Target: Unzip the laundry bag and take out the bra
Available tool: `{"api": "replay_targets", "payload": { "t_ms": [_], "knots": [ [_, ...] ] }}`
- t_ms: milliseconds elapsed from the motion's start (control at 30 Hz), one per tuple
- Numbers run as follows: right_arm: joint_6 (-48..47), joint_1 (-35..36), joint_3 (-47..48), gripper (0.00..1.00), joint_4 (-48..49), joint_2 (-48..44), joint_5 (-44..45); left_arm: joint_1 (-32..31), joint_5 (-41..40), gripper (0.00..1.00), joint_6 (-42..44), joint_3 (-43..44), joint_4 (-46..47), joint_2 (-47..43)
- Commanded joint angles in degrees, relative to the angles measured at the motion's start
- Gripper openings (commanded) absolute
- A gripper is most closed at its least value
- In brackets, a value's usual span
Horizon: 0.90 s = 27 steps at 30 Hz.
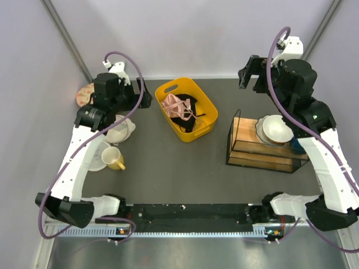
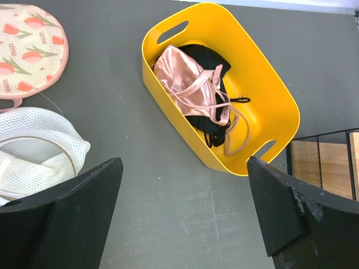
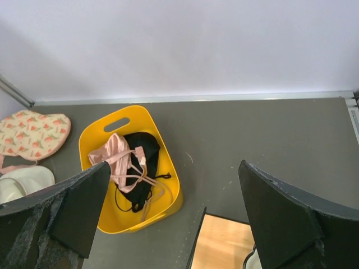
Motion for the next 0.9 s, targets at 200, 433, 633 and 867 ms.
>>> {"api": "replay_targets", "payload": {
  "t_ms": [200, 433, 633, 867],
  "knots": [
    [-0.69, 0.35, -4.65, 0.99, 4.95, -3.64, -0.02, 0.87, -1.45, 0.99, -1.36, 3.47, -0.02, 2.45],
    [0.28, 0.44, -6.32, 0.99, 5.12, -2.94, -3.28, 5.52, -9.95, 0.99, -5.31, 12.33, -4.76, 14.83],
    [1.6, 0.35, -7.37, 0.99, 5.39, -1.53, -8.29, 10.97, -14.01, 0.99, -10.85, 19.55, -7.5, 27.32],
    [1.77, 0.44, -9.04, 0.99, 6.71, 1.18, -12.77, 13.01, -16.12, 0.91, -6.05, 28.06, -6.09, 39.88]
  ]
}}
